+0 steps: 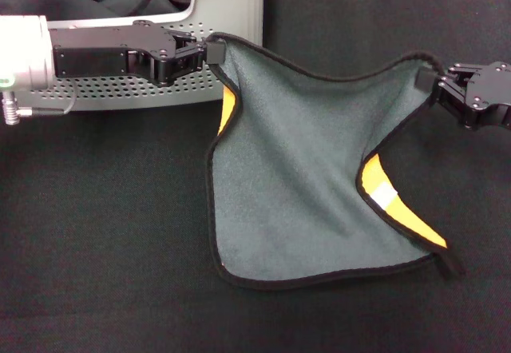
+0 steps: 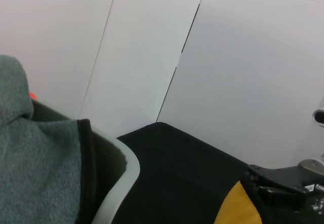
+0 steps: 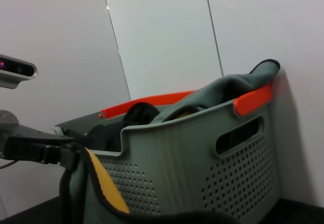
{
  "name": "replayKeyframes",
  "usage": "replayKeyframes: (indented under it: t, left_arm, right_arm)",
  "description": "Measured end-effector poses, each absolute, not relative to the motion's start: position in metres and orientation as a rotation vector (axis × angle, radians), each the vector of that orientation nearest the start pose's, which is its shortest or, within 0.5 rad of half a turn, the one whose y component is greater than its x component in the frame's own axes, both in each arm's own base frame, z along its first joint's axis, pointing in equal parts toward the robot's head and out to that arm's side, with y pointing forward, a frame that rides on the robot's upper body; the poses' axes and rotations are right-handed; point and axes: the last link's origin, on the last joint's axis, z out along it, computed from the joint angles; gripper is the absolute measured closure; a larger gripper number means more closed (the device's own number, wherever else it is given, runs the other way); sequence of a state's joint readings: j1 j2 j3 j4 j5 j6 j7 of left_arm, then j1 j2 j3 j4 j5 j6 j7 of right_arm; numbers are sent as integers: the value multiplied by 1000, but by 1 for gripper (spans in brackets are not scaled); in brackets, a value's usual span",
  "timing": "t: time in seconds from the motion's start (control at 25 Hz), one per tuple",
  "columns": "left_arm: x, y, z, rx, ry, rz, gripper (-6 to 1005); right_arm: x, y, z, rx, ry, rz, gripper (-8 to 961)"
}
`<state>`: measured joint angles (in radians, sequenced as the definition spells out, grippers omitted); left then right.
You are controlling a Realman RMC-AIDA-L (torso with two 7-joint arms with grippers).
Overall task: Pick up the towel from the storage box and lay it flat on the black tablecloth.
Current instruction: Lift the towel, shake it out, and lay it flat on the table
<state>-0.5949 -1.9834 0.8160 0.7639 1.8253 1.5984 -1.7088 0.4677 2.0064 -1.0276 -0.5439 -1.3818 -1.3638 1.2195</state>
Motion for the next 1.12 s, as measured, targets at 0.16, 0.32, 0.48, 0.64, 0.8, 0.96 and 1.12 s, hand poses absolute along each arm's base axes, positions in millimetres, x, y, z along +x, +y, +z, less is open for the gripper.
replayKeyframes:
  t: [0.16,0.32,0.48,0.64,0.8,0.96,1.12]
  left_arm:
    - [-218,365,48,-2735,-740,-803,974]
    - [-218,365,48,-2734,-739,-803,974]
    - [-218,365,49,-2733,-740,-803,974]
    - [-215,362,51,-2750,-717,-841,974]
    - [-196,350,65,-2813,-583,-1026,974]
    - [-175,345,92,-2822,-426,-1183,974]
    - [-159,348,116,-2802,-326,-1217,975]
  right_arm:
    - [258,349,12,-2447,549,944,897]
    - [260,347,12,-2448,553,943,899]
    - [262,345,12,-2442,567,946,900]
    - [262,344,15,-2428,560,963,908]
    - [247,342,36,-2411,474,1073,937]
    - [219,342,76,-2384,311,1193,935]
    - [187,348,113,-2390,148,1186,932]
